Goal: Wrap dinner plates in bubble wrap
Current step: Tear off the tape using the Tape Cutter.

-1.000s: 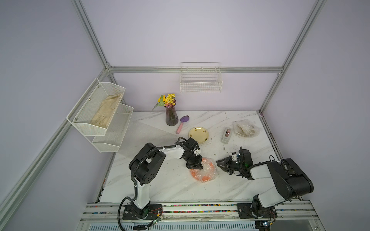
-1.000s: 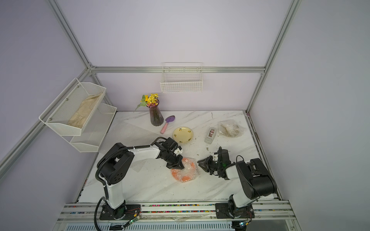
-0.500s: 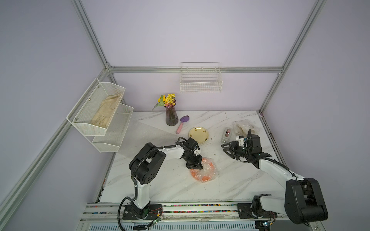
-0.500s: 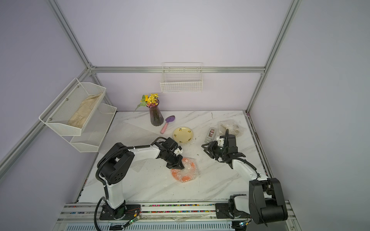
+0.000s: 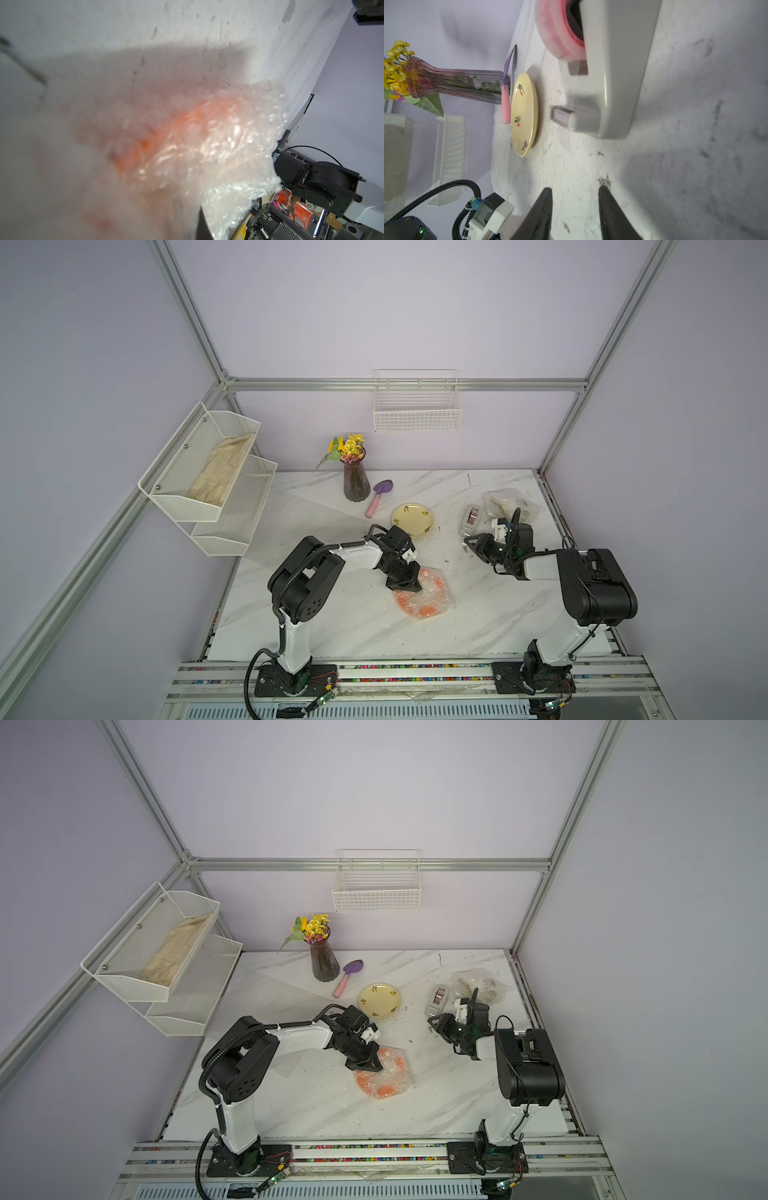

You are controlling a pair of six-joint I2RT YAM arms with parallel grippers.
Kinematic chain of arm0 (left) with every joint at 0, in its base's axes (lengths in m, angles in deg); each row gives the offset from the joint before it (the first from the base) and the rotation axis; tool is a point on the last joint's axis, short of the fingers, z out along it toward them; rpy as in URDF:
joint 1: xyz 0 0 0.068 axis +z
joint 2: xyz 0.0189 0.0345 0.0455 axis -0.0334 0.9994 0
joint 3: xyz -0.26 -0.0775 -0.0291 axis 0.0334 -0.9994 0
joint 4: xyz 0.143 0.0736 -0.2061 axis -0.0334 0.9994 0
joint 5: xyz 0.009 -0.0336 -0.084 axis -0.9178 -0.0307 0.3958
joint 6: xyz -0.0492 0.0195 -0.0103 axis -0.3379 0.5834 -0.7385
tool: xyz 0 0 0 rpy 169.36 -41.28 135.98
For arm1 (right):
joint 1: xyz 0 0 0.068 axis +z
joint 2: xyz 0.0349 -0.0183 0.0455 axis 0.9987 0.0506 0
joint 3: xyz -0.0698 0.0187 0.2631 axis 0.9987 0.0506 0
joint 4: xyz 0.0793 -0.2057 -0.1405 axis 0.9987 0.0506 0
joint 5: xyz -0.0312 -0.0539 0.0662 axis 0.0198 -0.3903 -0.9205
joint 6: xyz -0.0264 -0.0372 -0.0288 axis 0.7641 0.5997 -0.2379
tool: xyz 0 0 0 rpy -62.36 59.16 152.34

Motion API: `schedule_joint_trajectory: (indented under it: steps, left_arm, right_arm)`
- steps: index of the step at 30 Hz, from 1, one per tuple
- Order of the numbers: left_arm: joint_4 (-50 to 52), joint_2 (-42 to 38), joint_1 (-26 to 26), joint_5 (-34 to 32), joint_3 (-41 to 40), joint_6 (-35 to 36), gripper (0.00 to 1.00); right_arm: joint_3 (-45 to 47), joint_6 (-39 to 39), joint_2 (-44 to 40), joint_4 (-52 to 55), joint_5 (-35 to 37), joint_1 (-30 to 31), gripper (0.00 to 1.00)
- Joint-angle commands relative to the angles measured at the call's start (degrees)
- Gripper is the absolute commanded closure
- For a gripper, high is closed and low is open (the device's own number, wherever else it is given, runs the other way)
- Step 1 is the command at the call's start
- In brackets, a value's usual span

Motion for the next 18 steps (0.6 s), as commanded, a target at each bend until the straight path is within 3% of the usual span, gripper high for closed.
schedule_joint_trajectory:
  steps: [1,12,18]
  left_arm:
    - [4.98,4.68,-0.81,-6.43,-2.11,0.97,0.95]
    - [4.93,4.60,-0.81,-6.52,-2.56,0.62,0.95]
    - [4.93,4.51,-0.85,-6.61,-2.56,0.53,0.95]
  right_arm:
    - [-0.89,0.15,2.04,-8.38,1.11,0.11,0.59]
    - [-4.20,-1.63,8.19,-11.66,1.62,0.12,0.59]
    - [-5.09,-3.57,9.23,-12.93,1.03,0.17,0.71]
